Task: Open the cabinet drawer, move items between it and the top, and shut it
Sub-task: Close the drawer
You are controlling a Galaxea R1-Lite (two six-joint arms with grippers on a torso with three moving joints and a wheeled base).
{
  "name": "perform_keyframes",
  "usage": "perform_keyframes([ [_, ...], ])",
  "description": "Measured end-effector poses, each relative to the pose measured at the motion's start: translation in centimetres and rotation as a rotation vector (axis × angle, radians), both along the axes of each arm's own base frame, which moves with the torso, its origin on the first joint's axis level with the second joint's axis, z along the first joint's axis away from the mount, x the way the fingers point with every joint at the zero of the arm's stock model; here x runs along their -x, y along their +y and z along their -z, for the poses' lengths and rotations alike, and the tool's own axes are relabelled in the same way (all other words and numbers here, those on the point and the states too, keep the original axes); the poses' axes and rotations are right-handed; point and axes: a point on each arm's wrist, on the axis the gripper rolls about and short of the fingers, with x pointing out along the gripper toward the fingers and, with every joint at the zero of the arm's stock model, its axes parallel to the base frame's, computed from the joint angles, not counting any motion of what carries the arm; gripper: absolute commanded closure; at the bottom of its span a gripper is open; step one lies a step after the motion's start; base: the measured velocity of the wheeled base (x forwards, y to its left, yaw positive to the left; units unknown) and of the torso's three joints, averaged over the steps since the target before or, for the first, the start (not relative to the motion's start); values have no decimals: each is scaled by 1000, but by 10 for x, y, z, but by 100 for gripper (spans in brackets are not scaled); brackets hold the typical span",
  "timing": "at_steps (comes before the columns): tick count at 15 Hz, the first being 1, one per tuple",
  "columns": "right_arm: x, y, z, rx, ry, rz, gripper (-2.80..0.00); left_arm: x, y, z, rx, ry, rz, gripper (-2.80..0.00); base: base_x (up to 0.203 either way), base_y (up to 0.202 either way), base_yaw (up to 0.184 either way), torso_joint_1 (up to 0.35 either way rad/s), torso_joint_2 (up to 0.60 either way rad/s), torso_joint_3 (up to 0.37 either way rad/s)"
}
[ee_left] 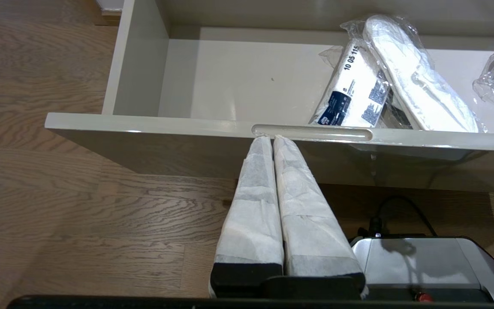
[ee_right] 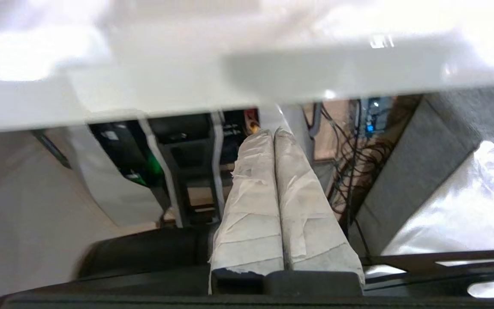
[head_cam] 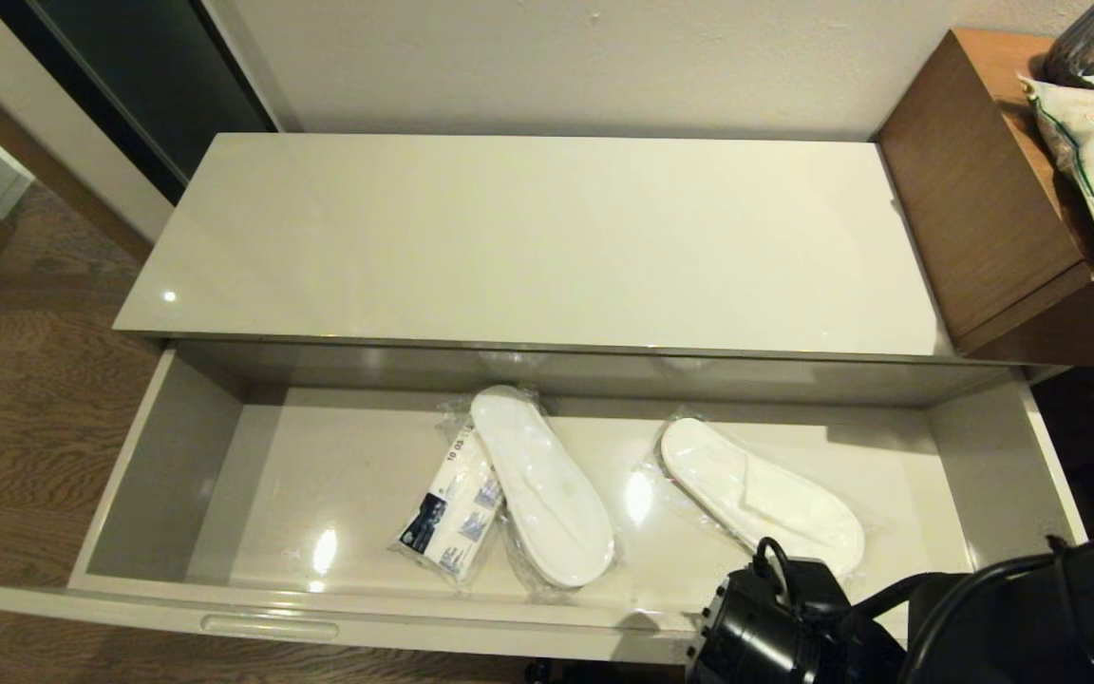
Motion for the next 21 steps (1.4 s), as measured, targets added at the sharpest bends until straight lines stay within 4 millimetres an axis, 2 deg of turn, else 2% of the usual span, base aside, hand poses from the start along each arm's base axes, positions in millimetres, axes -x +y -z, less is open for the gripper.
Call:
perform_keyframes([
  [3, -12, 2, -2, 40, -41, 31, 0, 0, 0, 0, 0, 0, 0, 0, 0, 0, 0, 0, 0, 0],
  [7, -43, -3, -3, 87, -79, 96, 0, 0, 0, 0, 0, 0, 0, 0, 0, 0, 0, 0, 0, 0],
  [10, -79, -5, -38, 39, -163, 166, 0, 0, 0, 0, 0, 0, 0, 0, 0, 0, 0, 0, 0, 0],
  [13, -105, -6, -93, -22, -247, 223, 0, 0, 0, 0, 0, 0, 1, 0, 0, 0, 0, 0, 0, 0],
  [16, -119, -14, -149, -72, -303, 267, 0, 0, 0, 0, 0, 0, -1, 0, 0, 0, 0, 0, 0, 0],
  [18, -117, -21, -163, -53, -282, 282, 0, 0, 0, 0, 0, 0, 0, 0, 0, 0, 0, 0, 0, 0],
  [21, -114, -26, -158, -30, -252, 290, 0, 0, 0, 0, 0, 0, 0, 0, 0, 0, 0, 0, 0, 0],
])
